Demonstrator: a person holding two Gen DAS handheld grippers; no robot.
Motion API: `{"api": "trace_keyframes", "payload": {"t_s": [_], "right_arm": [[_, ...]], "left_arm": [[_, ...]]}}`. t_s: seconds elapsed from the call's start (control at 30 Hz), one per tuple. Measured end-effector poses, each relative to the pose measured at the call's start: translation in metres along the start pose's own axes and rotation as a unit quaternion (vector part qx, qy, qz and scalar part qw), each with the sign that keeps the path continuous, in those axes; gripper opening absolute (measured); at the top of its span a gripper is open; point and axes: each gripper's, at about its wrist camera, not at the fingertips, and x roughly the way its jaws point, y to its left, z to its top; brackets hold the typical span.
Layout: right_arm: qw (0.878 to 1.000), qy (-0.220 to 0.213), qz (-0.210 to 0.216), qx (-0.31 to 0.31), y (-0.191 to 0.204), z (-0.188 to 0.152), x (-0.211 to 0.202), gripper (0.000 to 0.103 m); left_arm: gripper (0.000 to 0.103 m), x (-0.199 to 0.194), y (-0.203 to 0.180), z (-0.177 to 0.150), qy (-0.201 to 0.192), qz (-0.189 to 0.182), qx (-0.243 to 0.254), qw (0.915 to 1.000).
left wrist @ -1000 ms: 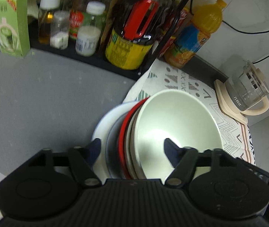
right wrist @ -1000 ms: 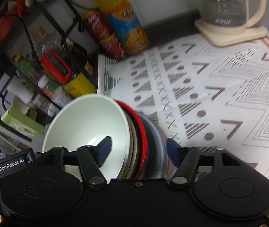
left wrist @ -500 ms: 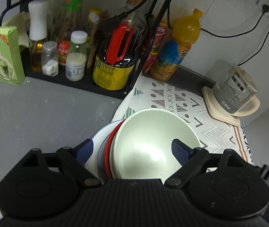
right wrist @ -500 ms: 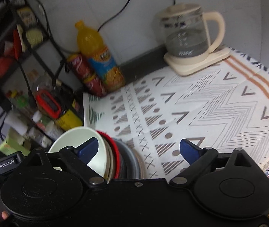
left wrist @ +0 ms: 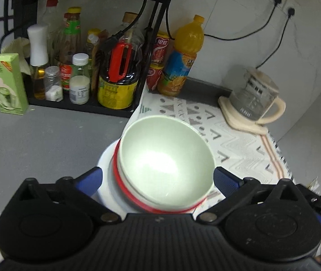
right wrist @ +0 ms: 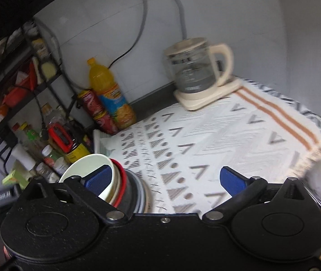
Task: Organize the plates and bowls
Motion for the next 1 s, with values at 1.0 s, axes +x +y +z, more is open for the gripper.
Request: {"api": "trace_keyframes", "payload": {"t_s": [1.0], "right_arm": [[0.999, -0.017, -0.014, -0.047, 0.010, -0.062, -0.136, 0.103]], "left_arm": [[0.103, -0.137, 0.012, -0.074, -0.036, -0.034, 0.085, 0.9952]]}}
